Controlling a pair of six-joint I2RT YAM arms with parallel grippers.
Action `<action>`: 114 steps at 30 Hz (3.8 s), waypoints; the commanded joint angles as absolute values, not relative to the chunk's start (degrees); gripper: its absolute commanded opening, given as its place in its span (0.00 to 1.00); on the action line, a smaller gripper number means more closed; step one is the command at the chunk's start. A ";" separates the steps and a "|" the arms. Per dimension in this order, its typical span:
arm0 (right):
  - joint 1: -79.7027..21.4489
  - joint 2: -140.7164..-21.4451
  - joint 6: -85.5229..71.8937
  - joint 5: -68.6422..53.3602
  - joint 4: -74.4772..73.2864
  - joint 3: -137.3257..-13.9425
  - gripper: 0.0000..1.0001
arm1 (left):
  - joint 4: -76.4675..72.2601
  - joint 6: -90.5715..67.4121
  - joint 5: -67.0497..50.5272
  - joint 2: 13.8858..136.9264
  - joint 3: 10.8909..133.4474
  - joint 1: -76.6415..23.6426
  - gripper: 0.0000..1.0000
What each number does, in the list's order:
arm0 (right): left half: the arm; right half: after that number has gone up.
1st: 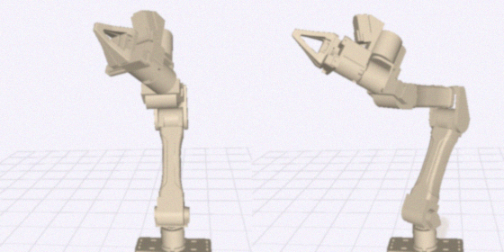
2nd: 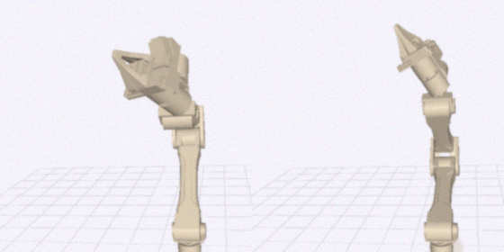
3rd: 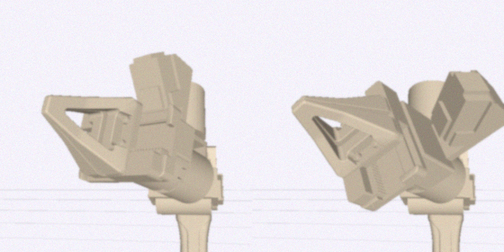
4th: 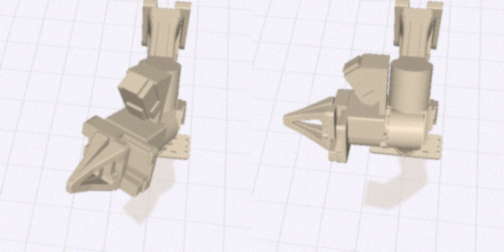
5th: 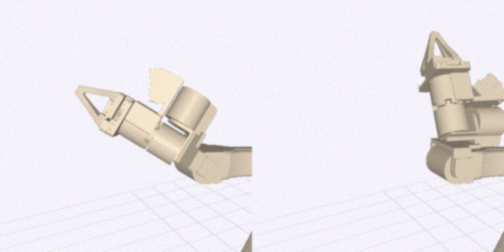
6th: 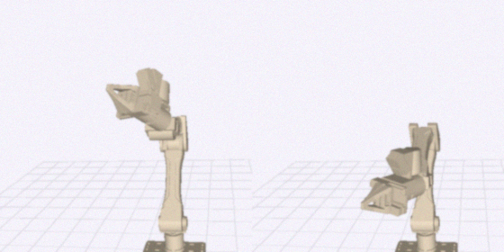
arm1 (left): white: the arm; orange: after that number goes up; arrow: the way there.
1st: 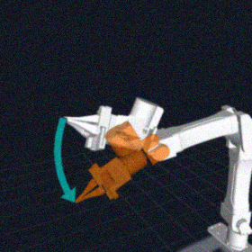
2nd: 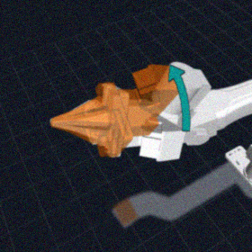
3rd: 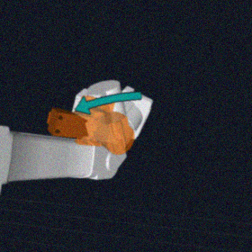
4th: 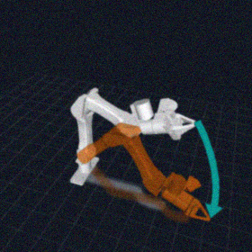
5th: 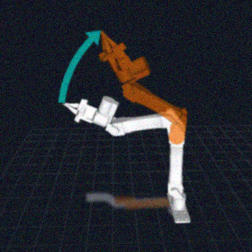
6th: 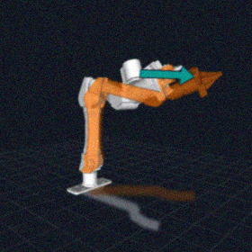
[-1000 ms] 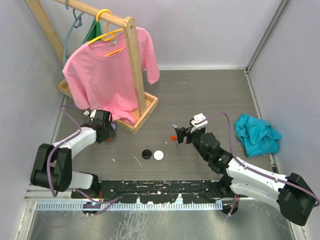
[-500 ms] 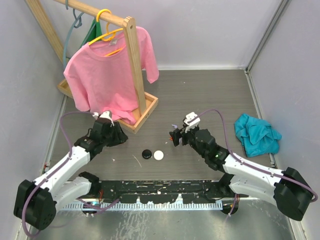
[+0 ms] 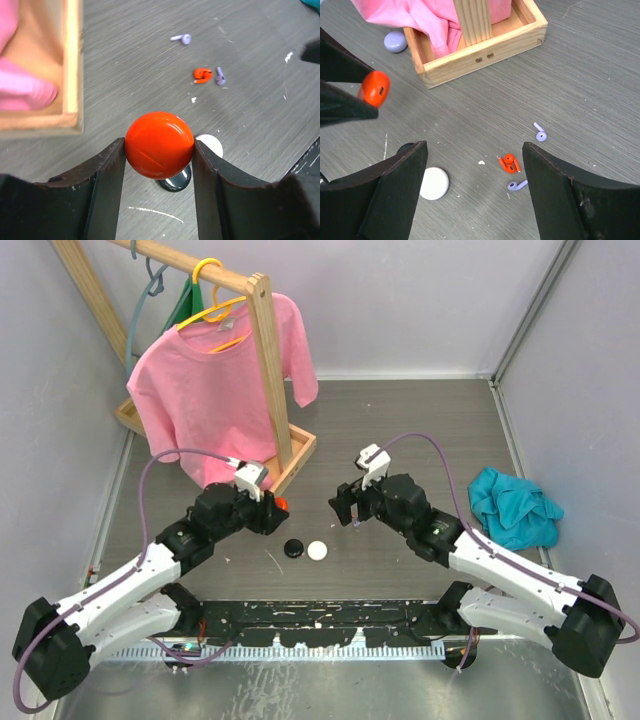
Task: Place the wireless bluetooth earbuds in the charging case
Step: Pick up the charging case at the center of the board.
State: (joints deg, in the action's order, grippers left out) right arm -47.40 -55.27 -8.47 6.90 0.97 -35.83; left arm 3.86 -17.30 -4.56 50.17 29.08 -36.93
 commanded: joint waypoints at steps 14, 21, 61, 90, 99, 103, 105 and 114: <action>-45.56 -62.09 -12.72 -9.69 -17.45 -54.76 0.82 | -12.10 20.62 -9.64 51.79 28.71 -47.89 0.31; -45.55 -66.95 -13.29 -15.36 -20.43 -60.43 0.79 | -12.04 31.18 -12.21 50.56 28.09 -49.72 0.32; -45.06 -79.15 -7.94 -30.97 -26.12 -68.21 0.06 | -13.19 44.10 -9.57 48.24 26.41 -56.28 0.50; -41.50 -56.18 -20.75 -12.23 27.17 -35.83 0.07 | -21.72 -0.36 -9.70 44.63 25.75 -45.90 0.77; -41.53 -54.76 -26.95 -13.94 41.75 -29.35 0.08 | -33.54 -17.16 -16.96 47.42 25.48 -43.05 0.74; -41.51 -54.40 -30.10 -15.15 47.82 -27.10 0.08 | -38.77 -22.25 -18.04 49.15 25.44 -43.02 0.68; -41.56 -54.42 -31.62 -15.94 50.58 -26.33 0.08 | -41.09 -24.24 -18.47 49.93 25.36 -43.04 0.65; -41.50 -55.77 -37.64 -19.16 61.06 -23.76 0.09 | -48.12 -30.39 -17.58 50.72 24.25 -43.06 0.50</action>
